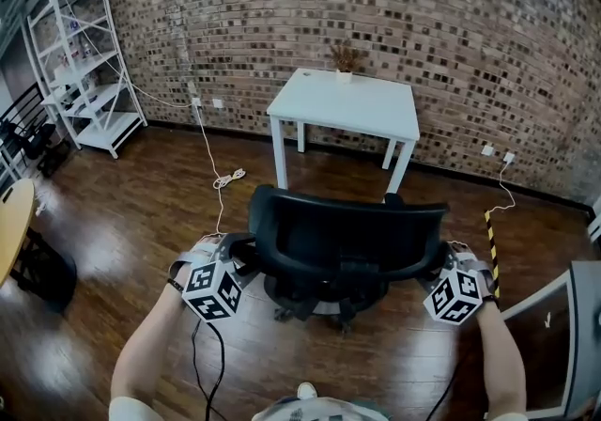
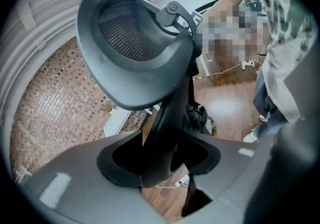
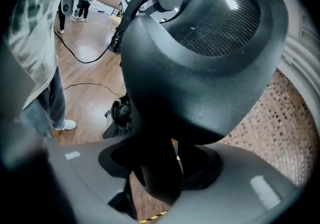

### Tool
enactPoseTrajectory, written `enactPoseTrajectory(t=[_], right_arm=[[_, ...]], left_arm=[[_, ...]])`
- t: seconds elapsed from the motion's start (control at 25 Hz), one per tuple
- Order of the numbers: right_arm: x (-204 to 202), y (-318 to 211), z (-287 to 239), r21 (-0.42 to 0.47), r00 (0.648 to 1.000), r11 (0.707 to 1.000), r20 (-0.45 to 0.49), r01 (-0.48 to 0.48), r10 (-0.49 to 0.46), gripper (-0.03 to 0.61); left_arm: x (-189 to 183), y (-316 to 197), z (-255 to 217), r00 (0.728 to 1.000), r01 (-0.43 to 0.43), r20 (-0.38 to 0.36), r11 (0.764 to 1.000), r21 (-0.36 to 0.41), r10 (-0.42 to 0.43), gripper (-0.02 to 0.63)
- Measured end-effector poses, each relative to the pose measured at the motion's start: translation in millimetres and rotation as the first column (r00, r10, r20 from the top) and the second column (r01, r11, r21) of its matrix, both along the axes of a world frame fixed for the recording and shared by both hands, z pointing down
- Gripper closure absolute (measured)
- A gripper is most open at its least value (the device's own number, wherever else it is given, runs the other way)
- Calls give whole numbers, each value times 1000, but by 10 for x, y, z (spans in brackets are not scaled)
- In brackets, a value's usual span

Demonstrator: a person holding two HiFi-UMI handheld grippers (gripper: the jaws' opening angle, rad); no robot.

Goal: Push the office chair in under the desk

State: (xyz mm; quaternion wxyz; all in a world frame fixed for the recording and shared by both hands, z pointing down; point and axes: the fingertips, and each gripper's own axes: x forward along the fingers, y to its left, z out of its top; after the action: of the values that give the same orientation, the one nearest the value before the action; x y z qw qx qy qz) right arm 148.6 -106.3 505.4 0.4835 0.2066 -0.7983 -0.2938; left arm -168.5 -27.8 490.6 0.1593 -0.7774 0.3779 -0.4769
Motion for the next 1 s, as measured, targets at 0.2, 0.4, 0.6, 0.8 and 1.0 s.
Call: enactPoseTrajectory(t=[0.2, 0.4, 0.6, 0.8, 1.0], right_arm=[[-86, -237, -16, 20, 1000, 1000, -1, -18, 18, 351], [-141, -443, 12, 34, 1000, 999, 4, -30, 30, 352], [-203, -642, -43, 33, 1000, 999, -2, -28, 28, 356], [-292, -906, -59, 42, 1000, 999, 4, -15, 15, 360], [-356, -1199, -19, 66, 1000, 997, 8, -26, 25, 370]], left_arm=[[-95, -269, -5, 1000, -3, -2, 1000, -4, 3, 373], [-157, -495, 15, 1000, -2, -1, 1000, 3, 2, 370], [-227, -728, -39, 1000, -6, -2, 1000, -3, 6, 367], [-312, -1052, -48, 1000, 4, -1, 1000, 2, -4, 362], [-388, -1440, -9, 1000, 11, 9, 1000, -12, -11, 359]])
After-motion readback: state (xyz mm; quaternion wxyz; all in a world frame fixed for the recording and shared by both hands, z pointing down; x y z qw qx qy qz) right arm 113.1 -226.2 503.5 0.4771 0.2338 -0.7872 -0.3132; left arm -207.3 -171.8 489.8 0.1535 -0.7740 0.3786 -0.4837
